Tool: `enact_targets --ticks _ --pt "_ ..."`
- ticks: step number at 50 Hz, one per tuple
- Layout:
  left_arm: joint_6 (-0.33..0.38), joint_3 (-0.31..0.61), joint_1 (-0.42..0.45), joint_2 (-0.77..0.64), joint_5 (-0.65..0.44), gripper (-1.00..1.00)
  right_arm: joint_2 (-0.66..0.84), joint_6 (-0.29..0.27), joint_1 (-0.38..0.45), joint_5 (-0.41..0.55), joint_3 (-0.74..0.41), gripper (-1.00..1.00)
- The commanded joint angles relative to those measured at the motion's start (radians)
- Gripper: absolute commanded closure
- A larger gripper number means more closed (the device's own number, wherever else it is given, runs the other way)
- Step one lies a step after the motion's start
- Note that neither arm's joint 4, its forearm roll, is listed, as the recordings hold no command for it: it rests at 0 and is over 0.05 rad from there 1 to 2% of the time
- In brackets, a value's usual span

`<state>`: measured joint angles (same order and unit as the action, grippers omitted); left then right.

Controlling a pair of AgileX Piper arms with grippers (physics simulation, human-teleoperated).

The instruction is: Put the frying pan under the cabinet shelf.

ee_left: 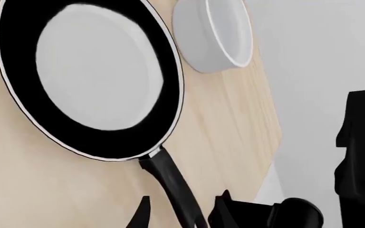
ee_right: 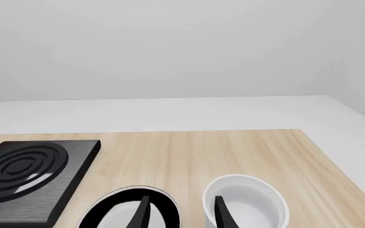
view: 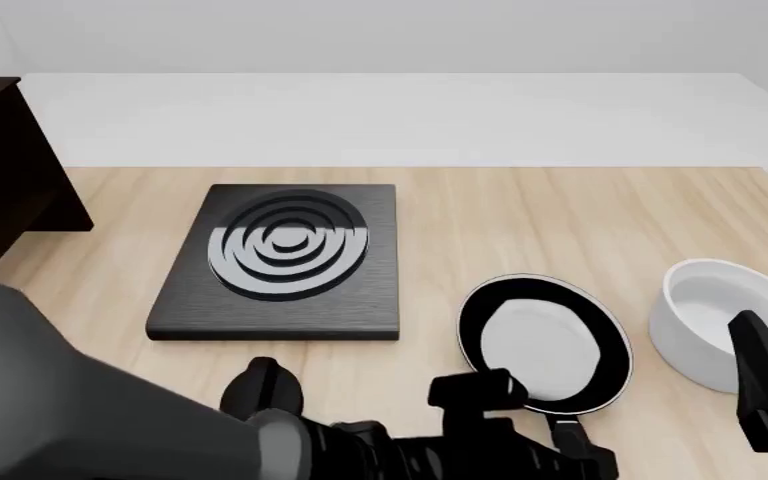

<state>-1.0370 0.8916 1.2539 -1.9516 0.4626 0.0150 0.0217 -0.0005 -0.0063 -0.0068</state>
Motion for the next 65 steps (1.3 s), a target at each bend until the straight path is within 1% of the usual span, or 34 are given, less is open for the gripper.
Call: enact_targets --ticks 1,7,8,17,21,26,31,46,51,52,55,56,58,59,60,61,65 --pt "-0.035 0.015 0.009 -0.051 0.053 -1.00 0.000 0.000 0.000 0.000 0.000 -1.00" --pt "-0.031 0.027 0.006 -0.073 0.062 -1.00 0.000 0.000 0.000 0.000 0.000 -1.00" --pt "-0.041 0.026 0.010 -0.088 0.078 -1.00 0.000 0.000 0.000 0.000 0.000 -1.00" --pt "-0.059 0.031 0.011 -0.124 0.112 -1.00 0.000 0.000 0.000 0.000 0.000 -1.00" --pt "-0.072 0.032 0.024 -0.142 0.133 -1.00 0.000 0.000 0.000 0.000 0.000 -1.00" --pt "-0.062 0.057 0.018 -0.159 0.118 -1.00 0.000 0.000 0.000 0.000 0.000 -1.00" --pt "-0.089 0.050 0.042 -0.180 0.165 -1.00 0.000 0.000 0.000 0.000 0.000 -1.00" --pt "-0.090 0.075 0.056 -0.201 0.178 -1.00 0.000 0.000 0.000 0.000 0.000 -1.00" --pt "-0.097 0.092 0.044 -0.220 0.185 -1.00 -0.001 0.000 0.000 0.000 0.000 -1.00" --pt "-0.102 0.117 0.027 -0.247 0.177 -1.00 -0.001 0.000 0.000 0.000 0.000 -1.00" --pt "-0.109 0.117 0.030 -0.256 0.194 -1.00 0.000 0.000 0.000 0.000 0.000 -1.00" --pt "-0.132 0.110 0.036 -0.270 0.222 -1.00 0.000 0.000 0.000 0.000 0.000 -1.00" --pt "-0.132 0.110 0.036 -0.270 0.222 -1.00 0.000 0.000 0.000 0.000 0.000 -1.00" --pt "-0.131 0.142 0.015 -0.301 0.208 -1.00 0.000 0.000 0.000 0.000 0.000 -1.00" --pt "-0.131 0.142 0.015 -0.301 0.207 -1.00 0.000 0.000 0.000 0.000 0.000 -1.00" --pt "-0.126 0.168 0.005 -0.323 0.200 -1.00 0.000 0.000 0.000 0.000 0.000 -1.00" --pt "-0.141 0.179 -0.018 -0.333 0.211 -1.00 0.000 0.000 0.000 0.000 0.000 -1.00"
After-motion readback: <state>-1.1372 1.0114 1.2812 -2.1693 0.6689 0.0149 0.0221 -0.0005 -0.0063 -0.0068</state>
